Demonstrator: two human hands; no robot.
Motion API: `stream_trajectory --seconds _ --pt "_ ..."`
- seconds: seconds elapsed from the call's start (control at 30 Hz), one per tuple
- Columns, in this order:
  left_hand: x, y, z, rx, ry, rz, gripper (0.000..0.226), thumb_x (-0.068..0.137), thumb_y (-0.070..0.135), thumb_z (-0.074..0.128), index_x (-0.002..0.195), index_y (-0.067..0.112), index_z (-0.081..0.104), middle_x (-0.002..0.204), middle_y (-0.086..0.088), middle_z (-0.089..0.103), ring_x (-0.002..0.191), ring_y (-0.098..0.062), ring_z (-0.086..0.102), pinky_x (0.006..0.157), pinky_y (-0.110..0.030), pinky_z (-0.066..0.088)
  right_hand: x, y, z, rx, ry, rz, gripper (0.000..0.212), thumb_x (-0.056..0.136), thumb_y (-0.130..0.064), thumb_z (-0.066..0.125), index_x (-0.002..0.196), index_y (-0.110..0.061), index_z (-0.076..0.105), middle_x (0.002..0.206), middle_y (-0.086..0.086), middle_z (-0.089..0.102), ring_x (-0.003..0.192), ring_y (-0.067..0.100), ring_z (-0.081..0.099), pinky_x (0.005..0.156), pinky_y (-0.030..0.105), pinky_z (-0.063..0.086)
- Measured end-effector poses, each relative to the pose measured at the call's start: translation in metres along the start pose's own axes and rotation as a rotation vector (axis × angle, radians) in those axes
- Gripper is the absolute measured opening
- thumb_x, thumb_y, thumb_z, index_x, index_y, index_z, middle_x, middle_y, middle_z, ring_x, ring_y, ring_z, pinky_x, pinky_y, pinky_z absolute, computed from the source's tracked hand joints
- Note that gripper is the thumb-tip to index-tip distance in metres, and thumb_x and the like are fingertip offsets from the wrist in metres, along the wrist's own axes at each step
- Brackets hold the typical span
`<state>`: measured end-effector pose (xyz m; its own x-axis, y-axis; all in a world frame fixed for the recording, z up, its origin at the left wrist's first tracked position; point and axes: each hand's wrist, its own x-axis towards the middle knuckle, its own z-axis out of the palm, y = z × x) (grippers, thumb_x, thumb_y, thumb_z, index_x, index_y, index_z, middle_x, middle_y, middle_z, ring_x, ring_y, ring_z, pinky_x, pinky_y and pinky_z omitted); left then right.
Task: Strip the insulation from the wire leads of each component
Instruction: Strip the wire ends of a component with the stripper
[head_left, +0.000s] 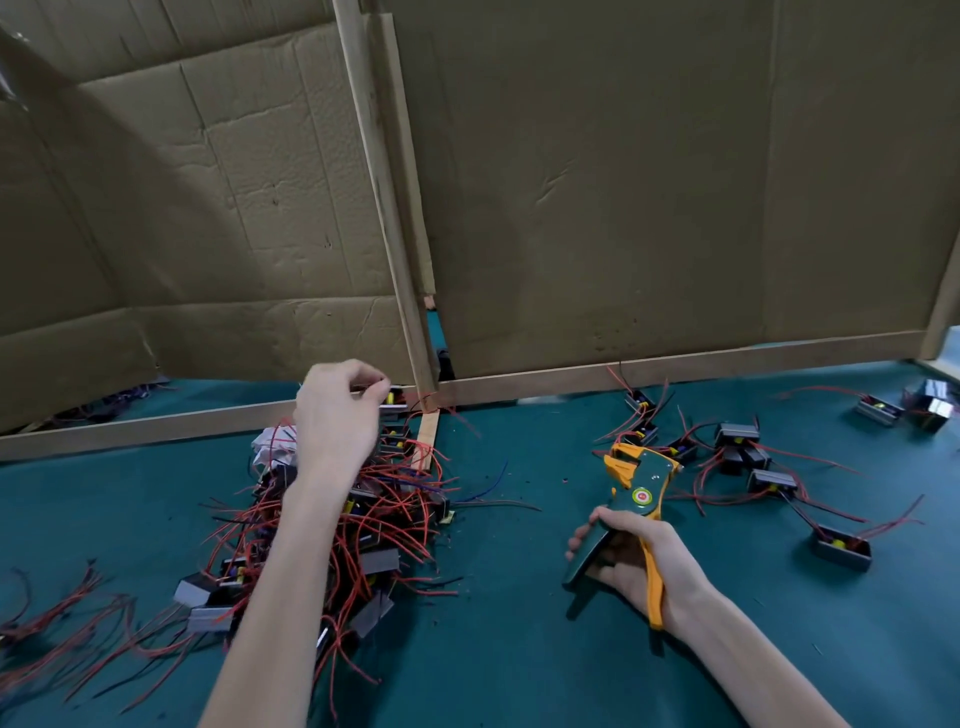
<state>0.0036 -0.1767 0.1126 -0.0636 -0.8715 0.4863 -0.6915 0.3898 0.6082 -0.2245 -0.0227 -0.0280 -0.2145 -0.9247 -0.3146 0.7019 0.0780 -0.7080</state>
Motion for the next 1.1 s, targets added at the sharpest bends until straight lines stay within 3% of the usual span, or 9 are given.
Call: stream_trajectory --seconds 0.07,0.17,0.27,0.37,0.57,0.8,0.9,1.03,1.1 --pt "-0.010 0.015 0.006 -0.065 0.022 0.103 0.006 0.090 0.019 0.063 0.088 0.020 0.069 0.118 -0.004 0.059 0.111 -0.016 0.052 0.099 -0.025 0.037 0.000 0.000 0.000 0.012 0.000 0.003 0.015 0.074 -0.007 0.063 0.086 0.001 0.058 0.077 0.022 0.061 0.069 0.037 0.063 0.069 0.048 0.055" --pt "-0.035 0.030 0.029 -0.312 -0.105 0.178 0.010 0.094 0.015 0.056 0.089 0.022 0.059 0.105 0.002 0.062 0.092 -0.006 0.058 0.086 -0.007 0.039 0.000 0.000 0.000 0.029 0.005 0.003 0.013 0.073 -0.007 0.063 0.082 0.001 0.059 0.076 0.022 0.061 0.070 0.037 0.063 0.067 0.047 0.055" --pt "-0.062 0.032 0.062 -0.859 -0.379 -0.133 0.012 0.097 0.009 0.048 0.090 0.015 0.056 0.097 -0.006 0.063 0.088 -0.021 0.068 0.079 -0.044 0.058 0.001 0.001 -0.001 0.031 0.022 -0.003 0.014 0.071 -0.008 0.063 0.080 0.002 0.059 0.075 0.022 0.062 0.070 0.037 0.063 0.066 0.046 0.056" --pt "-0.081 0.023 0.092 -1.140 -0.468 -0.339 0.010 0.099 0.007 0.045 0.095 0.009 0.053 0.095 -0.011 0.056 0.082 -0.024 0.063 0.069 -0.051 0.058 0.002 0.001 -0.003 0.025 0.020 -0.006 0.014 0.071 -0.008 0.065 0.081 0.002 0.061 0.078 0.022 0.062 0.070 0.037 0.065 0.067 0.047 0.057" --pt "-0.086 0.007 0.109 -1.109 -0.511 -0.331 0.020 0.097 0.011 0.049 0.116 0.019 0.048 0.107 -0.012 0.063 0.073 -0.008 0.061 0.055 -0.034 0.056 0.002 0.000 -0.003 0.003 0.015 -0.016 0.015 0.071 -0.006 0.066 0.083 0.002 0.061 0.077 0.024 0.062 0.071 0.038 0.064 0.066 0.047 0.057" --pt "-0.081 0.004 0.096 -0.971 -0.588 -0.177 0.017 0.097 0.015 0.051 0.111 0.019 0.042 0.102 -0.004 0.072 0.075 -0.015 0.053 0.053 -0.029 0.052 -0.006 0.000 0.000 -0.121 -0.067 -0.035 0.025 0.069 -0.002 0.072 0.090 0.002 0.059 0.079 0.025 0.061 0.072 0.038 0.064 0.068 0.048 0.055" --pt "-0.079 0.006 0.090 -0.960 -0.621 -0.110 0.019 0.096 0.017 0.052 0.111 0.020 0.042 0.096 -0.008 0.073 0.061 -0.015 0.052 0.048 -0.027 0.050 -0.011 0.000 0.002 -0.182 -0.153 -0.014 0.029 0.065 -0.009 0.077 0.086 0.001 0.060 0.079 0.025 0.059 0.071 0.038 0.062 0.070 0.049 0.054" --pt "-0.079 0.006 0.091 -0.894 -0.623 -0.056 0.016 0.094 0.019 0.056 0.104 0.015 0.044 0.092 -0.002 0.075 0.074 -0.006 0.060 0.063 -0.012 0.049 -0.016 0.002 0.005 -0.260 -0.245 0.023 0.032 0.061 -0.013 0.082 0.084 0.000 0.064 0.080 0.025 0.059 0.072 0.038 0.062 0.072 0.049 0.054" --pt "-0.079 0.003 0.093 -0.892 -0.637 -0.057 0.011 0.092 0.015 0.058 0.095 0.012 0.048 0.090 -0.003 0.075 0.088 -0.010 0.064 0.079 -0.021 0.052 -0.017 0.003 0.006 -0.294 -0.269 0.020 0.031 0.063 -0.014 0.081 0.084 -0.001 0.064 0.080 0.024 0.059 0.073 0.038 0.062 0.072 0.049 0.054"
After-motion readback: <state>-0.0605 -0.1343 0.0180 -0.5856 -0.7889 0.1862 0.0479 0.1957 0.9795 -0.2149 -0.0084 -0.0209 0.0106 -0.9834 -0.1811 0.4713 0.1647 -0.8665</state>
